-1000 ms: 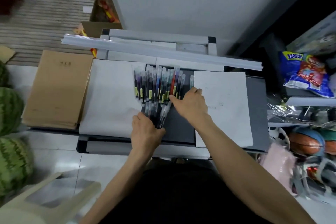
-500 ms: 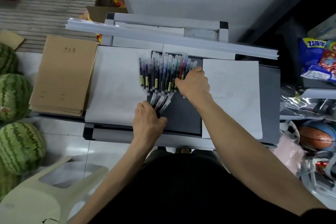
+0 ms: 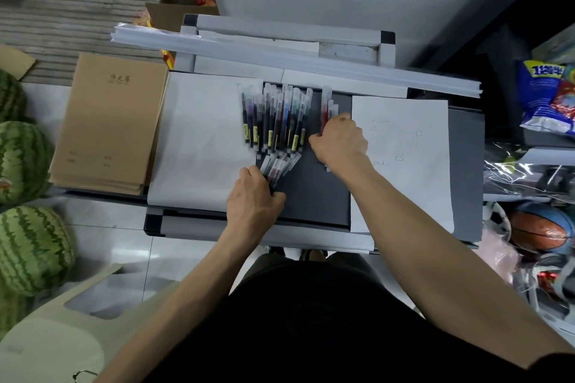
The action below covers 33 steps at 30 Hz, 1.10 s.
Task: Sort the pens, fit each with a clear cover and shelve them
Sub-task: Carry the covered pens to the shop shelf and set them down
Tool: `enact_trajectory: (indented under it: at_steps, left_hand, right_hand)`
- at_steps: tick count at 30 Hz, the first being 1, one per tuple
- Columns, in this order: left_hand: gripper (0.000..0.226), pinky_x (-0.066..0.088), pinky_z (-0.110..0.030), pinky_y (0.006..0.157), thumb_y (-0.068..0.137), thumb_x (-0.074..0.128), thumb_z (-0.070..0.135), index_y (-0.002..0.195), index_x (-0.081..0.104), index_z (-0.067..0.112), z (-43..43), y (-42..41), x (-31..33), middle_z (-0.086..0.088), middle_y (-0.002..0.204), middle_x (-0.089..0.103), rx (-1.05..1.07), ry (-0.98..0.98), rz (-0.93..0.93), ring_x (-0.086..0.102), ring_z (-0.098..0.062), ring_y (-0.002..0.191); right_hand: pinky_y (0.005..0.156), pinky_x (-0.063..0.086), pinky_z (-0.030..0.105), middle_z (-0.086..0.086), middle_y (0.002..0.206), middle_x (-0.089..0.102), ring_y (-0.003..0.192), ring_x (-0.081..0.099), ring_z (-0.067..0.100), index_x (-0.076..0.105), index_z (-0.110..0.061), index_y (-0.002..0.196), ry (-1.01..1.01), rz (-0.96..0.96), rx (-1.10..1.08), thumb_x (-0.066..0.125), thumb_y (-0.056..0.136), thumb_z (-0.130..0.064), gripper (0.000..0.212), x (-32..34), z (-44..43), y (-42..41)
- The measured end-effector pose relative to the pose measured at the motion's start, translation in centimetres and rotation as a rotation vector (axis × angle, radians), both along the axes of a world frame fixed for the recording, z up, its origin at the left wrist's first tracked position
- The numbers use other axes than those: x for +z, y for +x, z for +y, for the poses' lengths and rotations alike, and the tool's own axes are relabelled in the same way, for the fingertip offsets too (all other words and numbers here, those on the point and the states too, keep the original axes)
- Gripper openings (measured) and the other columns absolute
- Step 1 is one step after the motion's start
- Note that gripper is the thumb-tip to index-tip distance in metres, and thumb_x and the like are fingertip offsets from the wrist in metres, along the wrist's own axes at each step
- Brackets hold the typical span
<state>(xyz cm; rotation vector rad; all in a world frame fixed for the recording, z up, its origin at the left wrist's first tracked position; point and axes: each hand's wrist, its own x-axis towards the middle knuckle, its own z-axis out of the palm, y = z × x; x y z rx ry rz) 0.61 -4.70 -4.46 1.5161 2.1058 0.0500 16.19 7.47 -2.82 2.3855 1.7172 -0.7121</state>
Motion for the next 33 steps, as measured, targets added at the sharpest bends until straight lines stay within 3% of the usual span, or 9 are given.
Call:
enact_trajectory:
  at_steps: [5, 8, 13, 17, 22, 25, 27, 29, 33]
  left_hand:
    - [0.035, 0.039, -0.039, 0.064, 0.086, 0.064, 0.03, 0.1, 0.038, 0.012, 0.3, -0.4, -0.4, -0.007, 0.099, 0.043, -0.06, -0.004, -0.037, 0.047, -0.028, 0.079]
    - [0.031, 0.039, -0.041, 0.064, 0.093, 0.061, 0.029, 0.099, 0.035, 0.013, 0.8, -1.1, -0.6, -0.007, 0.097, 0.042, -0.096, -0.012, -0.038, 0.046, -0.03, 0.075]
    - [0.023, 0.036, -0.041, 0.062, 0.096, 0.056, 0.024, 0.097, 0.036, 0.012, 0.4, -1.4, -0.9, -0.007, 0.094, 0.042, -0.125, 0.041, -0.084, 0.045, -0.029, 0.073]
    - [0.017, 0.033, -0.041, 0.062, 0.099, 0.052, 0.018, 0.097, 0.035, 0.014, -0.3, -1.7, -1.0, -0.006, 0.096, 0.041, -0.14, 0.072, -0.095, 0.044, -0.028, 0.075]
    - [0.016, 0.033, -0.042, 0.065, 0.1, 0.05, 0.017, 0.096, 0.036, 0.013, -0.7, -2.2, -1.3, -0.008, 0.098, 0.041, -0.154, 0.102, -0.15, 0.04, -0.028, 0.076]
    - [0.012, 0.036, -0.043, 0.067, 0.099, 0.051, 0.014, 0.095, 0.039, 0.011, -1.6, -2.4, -1.5, -0.01, 0.098, 0.044, -0.144, 0.153, -0.211, 0.043, -0.029, 0.077]
    - [0.008, 0.042, -0.048, 0.071, 0.099, 0.05, 0.013, 0.099, 0.043, 0.008, -2.3, -2.3, -1.6, -0.012, 0.1, 0.046, -0.118, 0.185, -0.238, 0.046, -0.031, 0.081]
    - [0.007, 0.042, -0.047, 0.072, 0.101, 0.048, 0.014, 0.102, 0.044, 0.008, -2.7, -2.3, -1.6, -0.011, 0.099, 0.049, -0.098, 0.212, -0.268, 0.048, -0.031, 0.084]
    - [0.007, 0.034, -0.039, 0.056, 0.107, 0.042, 0.021, 0.106, 0.041, 0.014, -2.7, -2.6, -0.8, -0.008, 0.086, 0.057, -0.022, 0.206, -0.365, 0.053, -0.028, 0.072]
  right_hand:
    - [0.079, 0.049, 0.04, 0.013, 0.123, 0.059, 0.11, 0.064, 0.038, 0.06, -0.001, 0.129, 0.004, -0.041, 0.082, 0.053, 0.097, -0.02, 0.037, -0.5, -0.2, -0.1]
    - [0.088, 0.051, 0.044, 0.016, 0.126, 0.059, 0.115, 0.062, 0.04, 0.053, 0.002, 0.13, -0.002, -0.021, 0.042, 0.047, 0.099, -0.016, 0.037, -0.6, -0.5, -0.2]
    - [0.089, 0.049, 0.043, 0.021, 0.129, 0.062, 0.117, 0.061, 0.041, 0.045, 0.0, 0.127, 0.017, 0.069, -0.077, 0.045, 0.1, -0.018, 0.033, -0.6, -1.0, -0.1]
    - [0.087, 0.048, 0.046, 0.022, 0.124, 0.062, 0.111, 0.061, 0.043, 0.045, 0.0, 0.124, 0.077, 0.189, -0.142, 0.044, 0.1, -0.018, 0.031, -0.6, -1.9, 0.1]
    - [0.071, 0.041, 0.04, 0.019, 0.103, 0.058, 0.085, 0.056, 0.037, 0.043, 0.001, 0.118, 0.121, 0.352, -0.154, 0.043, 0.105, -0.017, 0.023, -0.5, -3.7, 1.4]
    - [0.073, 0.056, 0.045, 0.015, 0.103, 0.064, 0.086, 0.065, 0.032, 0.044, -0.004, 0.116, 0.101, 0.478, -0.203, 0.041, 0.108, -0.021, 0.019, -1.2, -4.5, 2.1]
    - [0.066, 0.056, 0.034, 0.01, 0.101, 0.066, 0.083, 0.068, 0.023, 0.047, -0.008, 0.114, 0.09, 0.554, -0.221, 0.039, 0.11, -0.024, 0.018, -1.5, -5.3, 2.4]
    - [0.058, 0.046, 0.024, 0.003, 0.096, 0.065, 0.076, 0.063, 0.016, 0.049, -0.01, 0.114, 0.088, 0.64, -0.259, 0.043, 0.11, -0.022, 0.014, -1.8, -6.1, 2.4]
    - [0.067, 0.048, 0.032, 0.005, 0.087, 0.062, 0.073, 0.057, 0.017, 0.053, -0.008, 0.113, 0.08, 0.797, -0.374, 0.05, 0.107, -0.018, 0.012, -2.0, -7.2, 2.2]
